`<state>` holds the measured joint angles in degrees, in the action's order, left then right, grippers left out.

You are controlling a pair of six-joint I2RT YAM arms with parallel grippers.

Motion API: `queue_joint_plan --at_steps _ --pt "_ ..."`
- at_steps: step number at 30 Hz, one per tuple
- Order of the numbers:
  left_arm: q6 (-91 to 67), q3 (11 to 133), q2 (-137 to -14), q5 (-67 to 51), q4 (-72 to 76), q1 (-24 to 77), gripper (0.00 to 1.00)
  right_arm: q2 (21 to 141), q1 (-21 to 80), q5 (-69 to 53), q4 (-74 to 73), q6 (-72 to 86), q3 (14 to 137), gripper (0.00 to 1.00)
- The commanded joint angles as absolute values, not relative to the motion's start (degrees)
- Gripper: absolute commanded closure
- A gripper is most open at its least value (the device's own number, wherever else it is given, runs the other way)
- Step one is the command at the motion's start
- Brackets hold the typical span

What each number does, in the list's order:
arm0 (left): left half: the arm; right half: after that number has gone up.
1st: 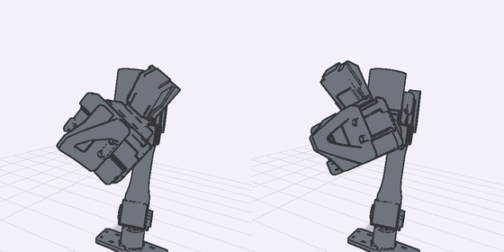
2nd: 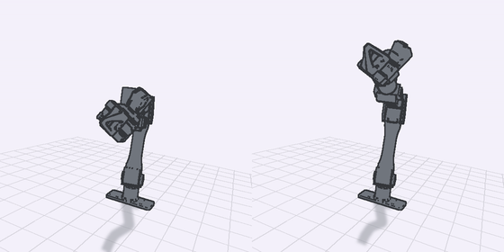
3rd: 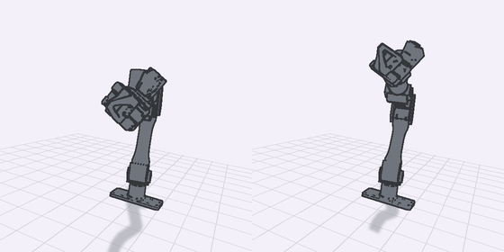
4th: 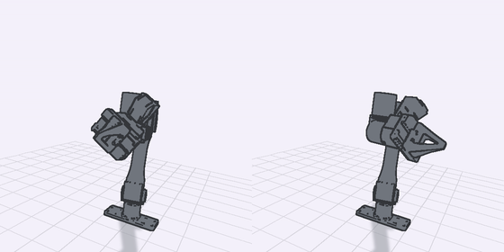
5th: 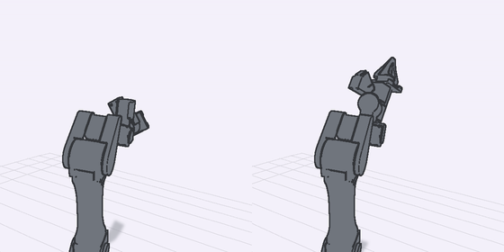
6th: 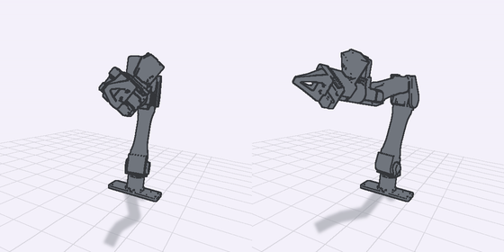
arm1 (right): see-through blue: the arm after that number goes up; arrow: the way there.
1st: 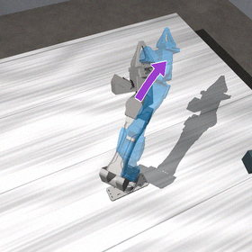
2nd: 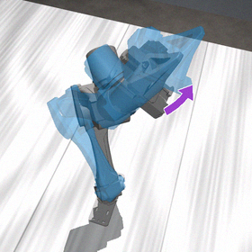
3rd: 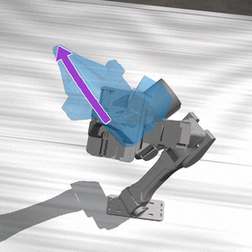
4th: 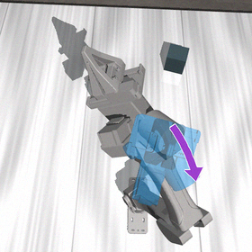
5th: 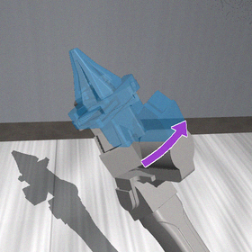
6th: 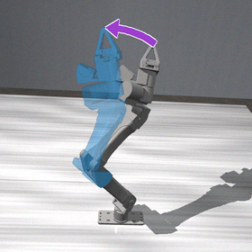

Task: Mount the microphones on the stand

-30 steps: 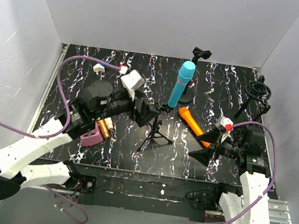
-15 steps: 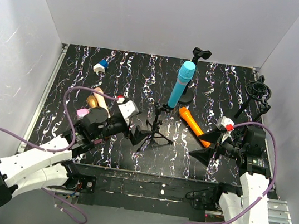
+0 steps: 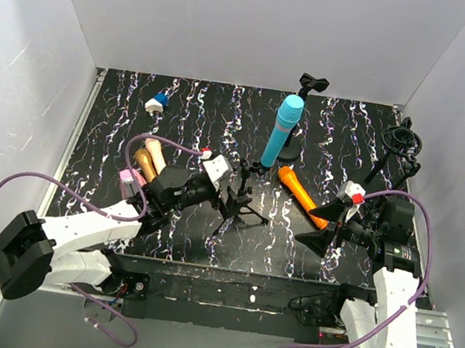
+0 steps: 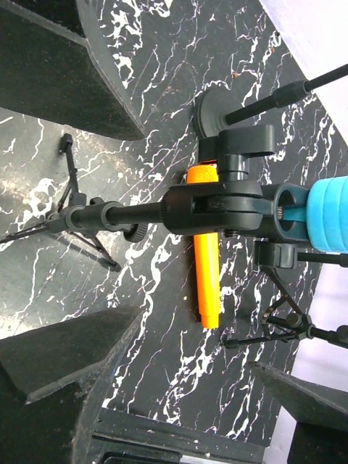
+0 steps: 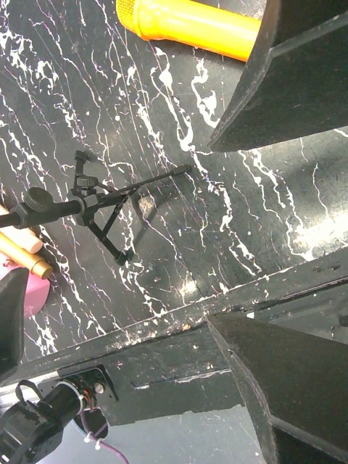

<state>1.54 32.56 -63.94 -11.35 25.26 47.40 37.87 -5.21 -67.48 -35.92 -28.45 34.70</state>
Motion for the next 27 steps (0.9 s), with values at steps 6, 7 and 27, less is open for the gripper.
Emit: queue_joint_plan --at_steps 6,7,27 --pt "2.3 32.1 -67.4 -10.9 35.0 47.3 0.11 38.0 -5.5 -67.9 -35.4 -29.4 34.3 0.02" --pt "2.4 32.2 -67.9 -11.0 35.3 47.3 0.13 38.1 -5.5 -67.9 -35.4 -29.4 34.3 0.02" --pt "4.8 32.6 -71.8 -9.5 38.0 47.3 0.75 38.2 -6.0 -67.8 -35.4 -29.4 34.2 0.02"
